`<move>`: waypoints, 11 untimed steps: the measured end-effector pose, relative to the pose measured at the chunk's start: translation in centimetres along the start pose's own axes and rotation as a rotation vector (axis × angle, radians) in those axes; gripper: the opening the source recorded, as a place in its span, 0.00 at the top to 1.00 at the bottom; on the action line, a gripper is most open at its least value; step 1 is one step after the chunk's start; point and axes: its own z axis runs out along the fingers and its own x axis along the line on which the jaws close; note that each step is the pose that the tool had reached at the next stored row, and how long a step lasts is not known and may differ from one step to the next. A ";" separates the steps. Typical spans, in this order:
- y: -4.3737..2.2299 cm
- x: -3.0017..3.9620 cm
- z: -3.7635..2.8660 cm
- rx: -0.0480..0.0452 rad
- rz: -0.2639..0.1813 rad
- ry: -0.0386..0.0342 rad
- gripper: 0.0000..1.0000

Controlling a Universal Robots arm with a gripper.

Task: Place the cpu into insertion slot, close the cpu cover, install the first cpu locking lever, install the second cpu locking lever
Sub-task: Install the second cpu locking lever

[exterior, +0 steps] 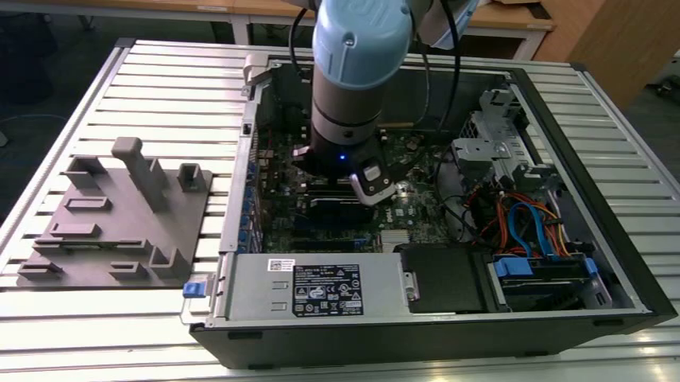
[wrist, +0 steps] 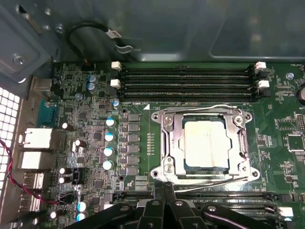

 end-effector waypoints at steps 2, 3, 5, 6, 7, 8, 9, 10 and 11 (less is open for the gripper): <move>-0.04 0.02 0.09 -0.0109 0.000 0.0002 0.90; -0.06 0.03 0.16 -0.0147 0.000 0.0002 0.90; -0.10 0.04 0.33 -0.0199 0.000 0.0003 0.90; -0.13 0.05 0.42 -0.0218 0.000 0.0003 0.90; -0.15 0.05 0.48 -0.0238 0.000 0.0004 0.90; -0.17 0.05 0.51 -0.0268 0.000 0.0005 0.90; -0.17 0.05 0.54 -0.0314 0.000 0.0006 0.90; -0.18 0.06 0.57 -0.0365 0.000 0.0006 0.90; -0.19 0.06 0.60 -0.0414 0.000 0.0007 0.90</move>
